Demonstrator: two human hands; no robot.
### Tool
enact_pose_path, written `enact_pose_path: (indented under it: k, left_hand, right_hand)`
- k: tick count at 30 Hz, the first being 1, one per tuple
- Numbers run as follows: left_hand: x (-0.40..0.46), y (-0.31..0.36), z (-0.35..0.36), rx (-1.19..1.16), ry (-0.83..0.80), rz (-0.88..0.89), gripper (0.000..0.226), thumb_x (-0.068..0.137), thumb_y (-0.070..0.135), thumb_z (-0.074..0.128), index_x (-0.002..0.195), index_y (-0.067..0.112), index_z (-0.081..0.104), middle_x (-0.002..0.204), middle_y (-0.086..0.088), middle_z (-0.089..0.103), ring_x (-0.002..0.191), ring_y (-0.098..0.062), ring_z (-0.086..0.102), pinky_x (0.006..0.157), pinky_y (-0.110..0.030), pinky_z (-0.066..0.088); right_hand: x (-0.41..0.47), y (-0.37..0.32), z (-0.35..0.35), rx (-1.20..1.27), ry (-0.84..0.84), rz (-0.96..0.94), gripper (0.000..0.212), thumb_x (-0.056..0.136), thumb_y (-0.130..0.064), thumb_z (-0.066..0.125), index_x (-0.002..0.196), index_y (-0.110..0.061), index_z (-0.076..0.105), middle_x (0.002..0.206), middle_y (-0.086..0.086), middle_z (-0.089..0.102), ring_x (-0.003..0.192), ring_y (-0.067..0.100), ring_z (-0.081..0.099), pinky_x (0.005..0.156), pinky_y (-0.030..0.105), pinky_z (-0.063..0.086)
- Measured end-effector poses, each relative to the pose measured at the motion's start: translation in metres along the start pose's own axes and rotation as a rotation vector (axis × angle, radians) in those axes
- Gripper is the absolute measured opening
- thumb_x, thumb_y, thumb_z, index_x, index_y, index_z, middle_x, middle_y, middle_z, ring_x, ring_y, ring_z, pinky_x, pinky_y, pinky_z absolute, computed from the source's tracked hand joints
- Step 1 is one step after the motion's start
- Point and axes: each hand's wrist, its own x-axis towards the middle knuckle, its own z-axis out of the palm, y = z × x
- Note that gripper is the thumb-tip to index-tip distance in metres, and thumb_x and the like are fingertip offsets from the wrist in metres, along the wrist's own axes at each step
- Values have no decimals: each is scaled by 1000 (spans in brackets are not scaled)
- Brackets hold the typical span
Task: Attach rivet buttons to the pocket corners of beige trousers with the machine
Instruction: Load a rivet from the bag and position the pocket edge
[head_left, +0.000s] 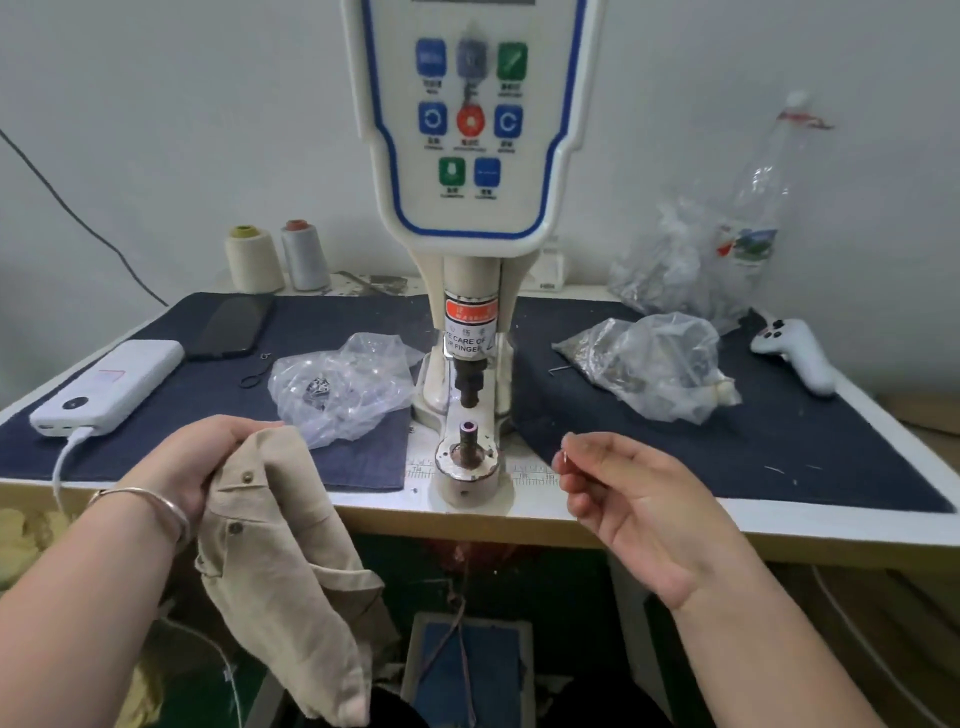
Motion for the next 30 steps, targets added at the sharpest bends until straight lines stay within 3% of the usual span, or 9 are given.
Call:
enact_pose_path:
  k: [4, 6, 9, 14, 19, 25, 30]
  left_hand:
    - [0, 1, 4, 20, 7, -3, 17, 84, 23, 71, 78, 10, 62, 67, -8, 60, 66, -24, 57, 70, -39, 49]
    - [-1, 1, 7, 23, 2, -4, 16, 85, 23, 71, 81, 10, 62, 70, -8, 60, 68, -25, 57, 71, -40, 50]
    - [-6, 2, 11, 9, -31, -6, 14, 86, 23, 68, 84, 11, 61, 75, -9, 57, 71, -24, 56, 76, -41, 47]
    - [-19, 7, 16, -9, -241, 94, 20, 84, 24, 63, 76, 6, 57, 74, -16, 57, 64, -27, 55, 61, -37, 51]
    - [-12, 0, 29, -18, -156, 155, 21, 89, 23, 65, 70, 15, 59, 70, -6, 50, 59, -17, 50, 61, -33, 42]
    - [1, -4, 33, 44, -10, 234, 28, 88, 18, 69, 60, 16, 70, 56, -3, 59, 45, -16, 57, 58, -30, 45]
    - [1, -5, 35, 45, 35, 257, 8, 86, 19, 71, 79, 15, 73, 55, -3, 63, 50, -18, 60, 61, -33, 48]
  right_hand:
    - [37, -21, -43, -419, 321, -152, 7, 75, -14, 81, 77, -11, 75, 73, 5, 74, 64, 10, 66, 54, 18, 51]
    - [59, -25, -53, -655, 390, -218, 8, 79, -16, 80, 75, -14, 73, 71, 4, 73, 66, 12, 66, 59, 23, 53]
    - [84, -22, -55, -983, 345, -281, 15, 78, -19, 81, 68, -17, 70, 66, 2, 69, 68, 16, 64, 67, 31, 53]
    - [106, -21, -49, -1368, 224, -355, 18, 76, -23, 82, 67, -18, 68, 66, -7, 61, 66, 10, 55, 56, 23, 38]
    - [111, -21, -48, -1461, 188, -312, 22, 76, -25, 82, 68, -19, 62, 69, -5, 60, 64, 9, 51, 54, 22, 34]
    - [109, -25, -48, -1401, 137, -277, 16, 75, -21, 83, 70, -16, 69, 74, -2, 67, 73, 13, 60, 64, 24, 46]
    - [108, -27, -48, -1474, 77, -287, 6, 79, -13, 80, 77, -16, 74, 74, -8, 64, 76, 11, 60, 67, 19, 42]
